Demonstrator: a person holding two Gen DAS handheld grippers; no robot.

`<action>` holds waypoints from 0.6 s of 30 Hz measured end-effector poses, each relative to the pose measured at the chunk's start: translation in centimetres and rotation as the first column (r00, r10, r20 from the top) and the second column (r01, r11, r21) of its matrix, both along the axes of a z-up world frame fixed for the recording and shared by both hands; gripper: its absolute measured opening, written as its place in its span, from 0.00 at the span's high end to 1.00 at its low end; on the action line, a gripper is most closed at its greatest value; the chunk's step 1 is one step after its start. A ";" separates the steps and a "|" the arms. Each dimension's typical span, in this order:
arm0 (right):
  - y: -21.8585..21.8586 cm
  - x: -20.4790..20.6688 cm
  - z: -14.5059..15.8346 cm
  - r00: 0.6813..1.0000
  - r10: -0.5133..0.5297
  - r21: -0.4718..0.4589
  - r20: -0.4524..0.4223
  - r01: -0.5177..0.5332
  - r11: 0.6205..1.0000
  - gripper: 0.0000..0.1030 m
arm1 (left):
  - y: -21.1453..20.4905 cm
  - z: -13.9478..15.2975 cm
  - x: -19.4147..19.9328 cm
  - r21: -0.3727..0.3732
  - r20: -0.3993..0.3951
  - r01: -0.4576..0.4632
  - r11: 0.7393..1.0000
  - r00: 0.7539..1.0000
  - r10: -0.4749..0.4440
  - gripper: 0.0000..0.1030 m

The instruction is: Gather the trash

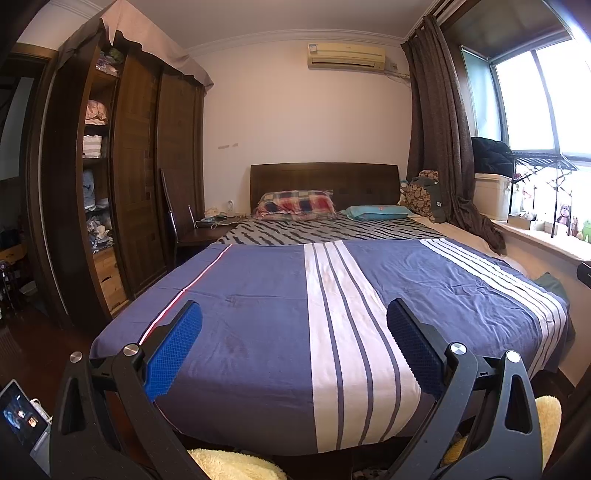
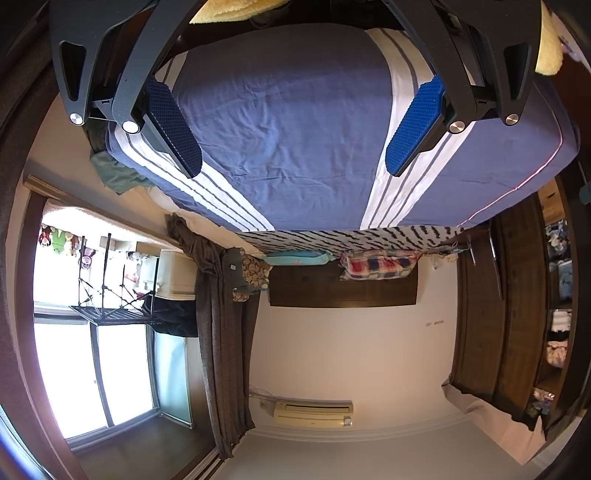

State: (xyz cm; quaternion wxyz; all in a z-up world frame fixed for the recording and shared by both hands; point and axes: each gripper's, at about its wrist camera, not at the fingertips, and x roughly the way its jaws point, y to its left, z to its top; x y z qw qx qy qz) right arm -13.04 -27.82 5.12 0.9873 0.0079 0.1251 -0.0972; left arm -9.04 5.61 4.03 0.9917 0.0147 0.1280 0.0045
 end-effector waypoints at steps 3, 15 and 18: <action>0.0 -0.1 0.0 1.000 0.000 0.002 0.001 0.000 1.000 0.03 | 0.0 0.0 0.0 0.001 -0.002 -0.001 1.000 1.000 0.001 0.08; 0.4 0.0 0.1 1.000 0.004 -0.002 -0.010 -0.004 1.000 0.03 | 0.0 0.1 0.3 0.005 -0.004 0.001 1.000 1.000 -0.001 0.08; 0.3 0.0 0.1 1.000 0.004 -0.001 -0.012 -0.005 1.000 0.03 | 0.0 0.1 0.3 0.004 -0.005 0.003 1.000 1.000 -0.003 0.08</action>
